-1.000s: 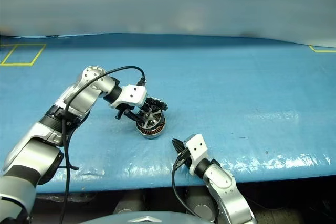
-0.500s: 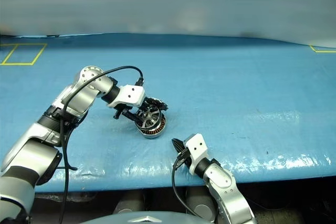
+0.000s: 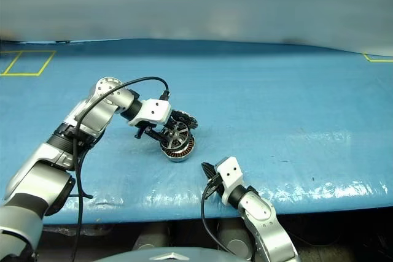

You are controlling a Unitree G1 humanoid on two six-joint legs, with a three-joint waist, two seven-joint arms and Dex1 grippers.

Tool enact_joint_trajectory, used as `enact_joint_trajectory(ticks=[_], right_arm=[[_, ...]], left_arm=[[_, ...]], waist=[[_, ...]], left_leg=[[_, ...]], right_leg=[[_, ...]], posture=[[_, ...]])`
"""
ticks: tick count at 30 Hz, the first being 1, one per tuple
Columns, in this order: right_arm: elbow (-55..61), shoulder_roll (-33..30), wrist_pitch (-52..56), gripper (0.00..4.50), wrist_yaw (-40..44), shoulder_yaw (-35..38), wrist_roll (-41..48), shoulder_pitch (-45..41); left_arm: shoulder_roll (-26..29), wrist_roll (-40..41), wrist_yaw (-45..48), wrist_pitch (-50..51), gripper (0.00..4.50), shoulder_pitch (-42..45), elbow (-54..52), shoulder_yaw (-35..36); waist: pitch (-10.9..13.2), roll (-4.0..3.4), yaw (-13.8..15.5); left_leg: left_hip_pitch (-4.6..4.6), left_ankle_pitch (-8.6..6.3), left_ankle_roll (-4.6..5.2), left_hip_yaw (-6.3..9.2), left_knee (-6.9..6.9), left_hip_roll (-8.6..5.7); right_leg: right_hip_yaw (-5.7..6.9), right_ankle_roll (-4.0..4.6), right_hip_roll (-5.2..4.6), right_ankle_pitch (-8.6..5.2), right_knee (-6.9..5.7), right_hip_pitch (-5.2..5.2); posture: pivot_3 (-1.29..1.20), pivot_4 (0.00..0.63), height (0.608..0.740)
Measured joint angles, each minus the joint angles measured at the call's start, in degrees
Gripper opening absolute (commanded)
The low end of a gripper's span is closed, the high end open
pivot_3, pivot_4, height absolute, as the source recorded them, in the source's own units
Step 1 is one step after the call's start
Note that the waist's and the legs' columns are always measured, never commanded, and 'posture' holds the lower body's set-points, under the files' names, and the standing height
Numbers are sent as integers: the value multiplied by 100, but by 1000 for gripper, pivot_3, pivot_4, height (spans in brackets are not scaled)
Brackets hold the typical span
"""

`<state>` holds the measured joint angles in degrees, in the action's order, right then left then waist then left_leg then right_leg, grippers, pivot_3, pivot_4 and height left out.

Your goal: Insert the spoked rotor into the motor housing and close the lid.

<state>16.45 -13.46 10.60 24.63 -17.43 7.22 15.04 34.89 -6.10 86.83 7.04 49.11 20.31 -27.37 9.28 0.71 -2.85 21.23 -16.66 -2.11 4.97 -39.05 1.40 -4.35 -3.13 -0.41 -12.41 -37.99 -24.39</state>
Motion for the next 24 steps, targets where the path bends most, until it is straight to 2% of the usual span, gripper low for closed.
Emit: enact_joint_trajectory(ticks=[24], right_arm=[[0, 20, 2, 0, 9, -2, -8, -4]], left_arm=[[-50, 33, -49, -1, 1514, 10, 69, 5]], waist=[[0, 0, -15]], left_leg=[[1, 0, 0, 0, 1, 0]], right_leg=[[0, 0, 1, 0, 0, -2]], posture=[[0, 150, 740]])
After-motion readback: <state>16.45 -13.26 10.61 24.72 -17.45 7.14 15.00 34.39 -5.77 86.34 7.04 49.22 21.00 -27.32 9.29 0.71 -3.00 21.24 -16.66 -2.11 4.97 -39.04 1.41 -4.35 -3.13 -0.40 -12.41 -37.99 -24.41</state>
